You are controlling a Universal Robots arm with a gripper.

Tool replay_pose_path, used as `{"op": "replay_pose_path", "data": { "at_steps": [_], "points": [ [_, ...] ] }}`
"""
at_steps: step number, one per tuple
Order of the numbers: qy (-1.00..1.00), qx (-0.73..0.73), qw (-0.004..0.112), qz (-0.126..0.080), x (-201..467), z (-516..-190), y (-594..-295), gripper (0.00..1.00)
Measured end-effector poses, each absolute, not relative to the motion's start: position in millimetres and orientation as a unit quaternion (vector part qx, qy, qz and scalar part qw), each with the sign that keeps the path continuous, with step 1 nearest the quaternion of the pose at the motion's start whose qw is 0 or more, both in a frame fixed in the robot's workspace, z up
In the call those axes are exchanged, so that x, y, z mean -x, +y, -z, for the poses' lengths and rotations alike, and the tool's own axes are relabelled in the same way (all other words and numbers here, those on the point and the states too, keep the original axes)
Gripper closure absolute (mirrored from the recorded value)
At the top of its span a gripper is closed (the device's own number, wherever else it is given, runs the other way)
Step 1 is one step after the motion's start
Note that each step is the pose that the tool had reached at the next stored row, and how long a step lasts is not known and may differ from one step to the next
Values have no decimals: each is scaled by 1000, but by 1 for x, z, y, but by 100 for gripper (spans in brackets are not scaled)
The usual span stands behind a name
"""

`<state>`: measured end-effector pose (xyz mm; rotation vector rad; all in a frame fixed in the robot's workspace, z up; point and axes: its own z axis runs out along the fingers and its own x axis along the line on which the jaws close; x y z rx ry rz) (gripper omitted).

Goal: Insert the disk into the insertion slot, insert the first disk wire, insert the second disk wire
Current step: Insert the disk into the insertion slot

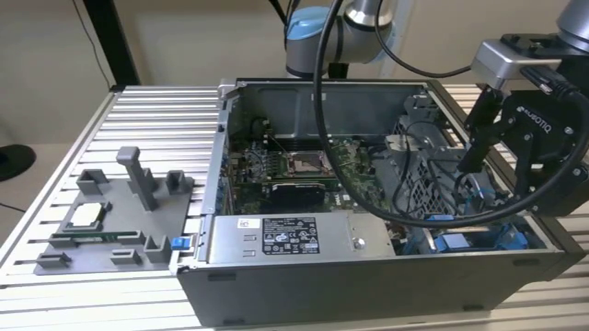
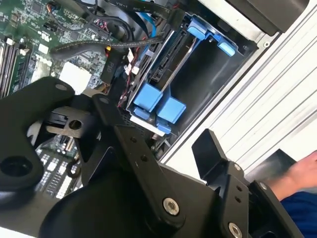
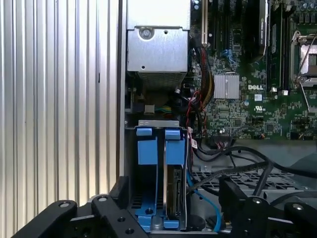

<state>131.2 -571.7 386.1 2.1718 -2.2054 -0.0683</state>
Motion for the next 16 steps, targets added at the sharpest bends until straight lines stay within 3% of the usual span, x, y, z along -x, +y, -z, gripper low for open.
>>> {"op": "replay_pose_path", "data": {
  "at_steps": [16],
  "points": [
    [-712,-702,20,23,-133,-410,-567,0]
  ]
}}
